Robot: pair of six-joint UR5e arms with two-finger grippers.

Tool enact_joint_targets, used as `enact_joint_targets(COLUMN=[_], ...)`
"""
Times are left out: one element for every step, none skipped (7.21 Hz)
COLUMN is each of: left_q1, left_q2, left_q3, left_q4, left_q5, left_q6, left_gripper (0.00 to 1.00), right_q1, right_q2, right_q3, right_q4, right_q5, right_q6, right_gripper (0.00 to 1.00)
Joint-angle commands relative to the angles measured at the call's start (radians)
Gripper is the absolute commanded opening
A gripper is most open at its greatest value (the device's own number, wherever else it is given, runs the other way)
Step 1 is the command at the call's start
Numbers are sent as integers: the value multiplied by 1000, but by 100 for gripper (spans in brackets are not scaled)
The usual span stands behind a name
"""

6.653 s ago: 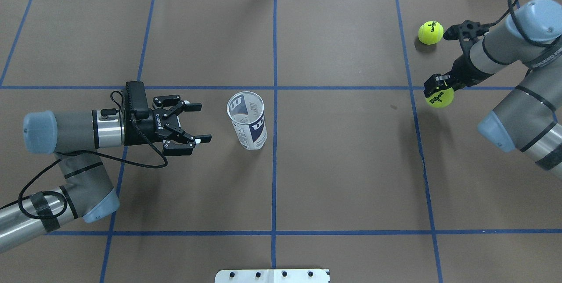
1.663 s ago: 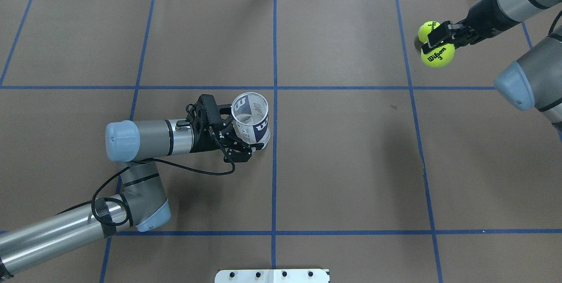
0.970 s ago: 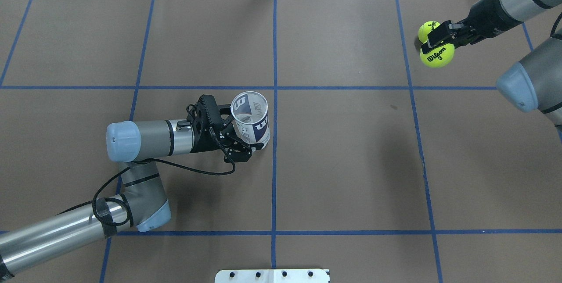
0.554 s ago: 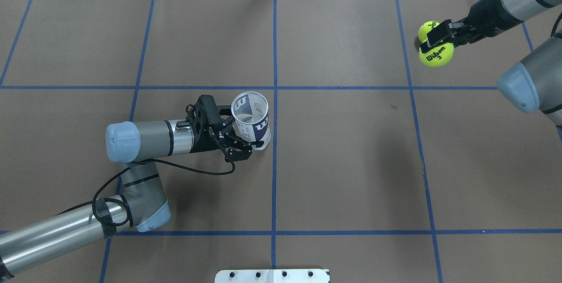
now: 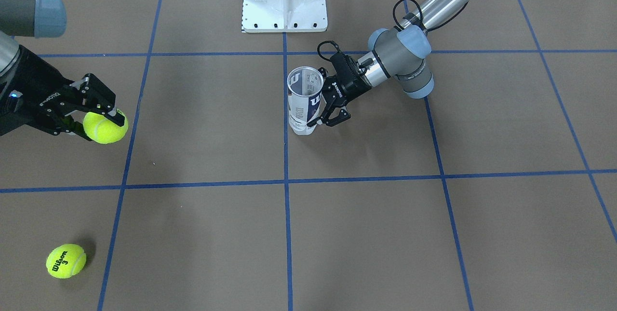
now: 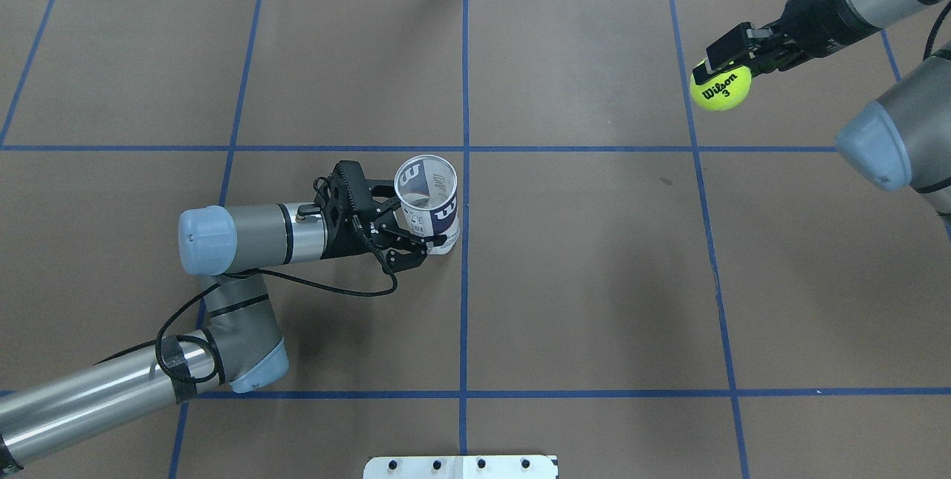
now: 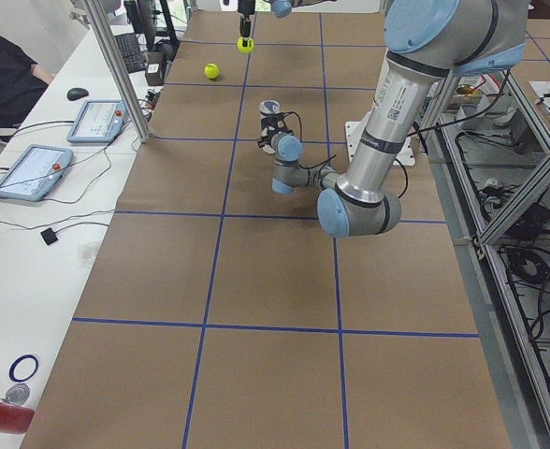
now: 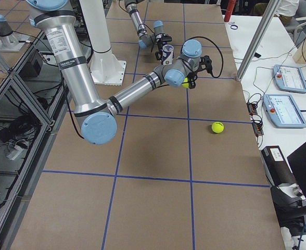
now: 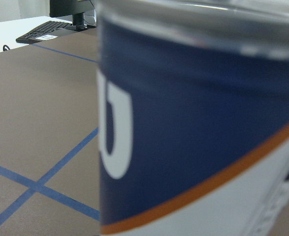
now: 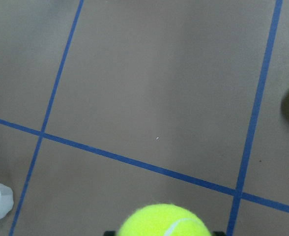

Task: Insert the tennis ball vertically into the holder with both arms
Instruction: 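Carry the held tennis ball with the right gripper over the can's open top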

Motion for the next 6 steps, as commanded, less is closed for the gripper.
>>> enact_joint_targets(left_q1=[0, 0, 0, 0, 0, 0], left_q2=[-1, -1, -1, -3, -3, -3], left_q3=[-1, -1, -1, -1, -1, -1], left_q4=[-2, -2, 0, 0, -2, -2], left_q5=[-1, 0, 0, 0, -1, -1], left_q6=[0, 0, 0, 0, 0, 0], left_gripper=[75, 75, 75, 75, 75, 75], right_q1=[-68, -104, -155, -189, -212, -246], right_q2=[99, 138, 176, 237, 318, 366], right_q3=[32, 32, 31, 32, 32, 32], right_q4=[0, 0, -5, -58, -146, -184], right_q5=[-4, -21, -57, -92, -107, -136], right_q6=[201, 236, 236, 236, 236, 238], right_gripper=[0, 0, 0, 0, 0, 0])
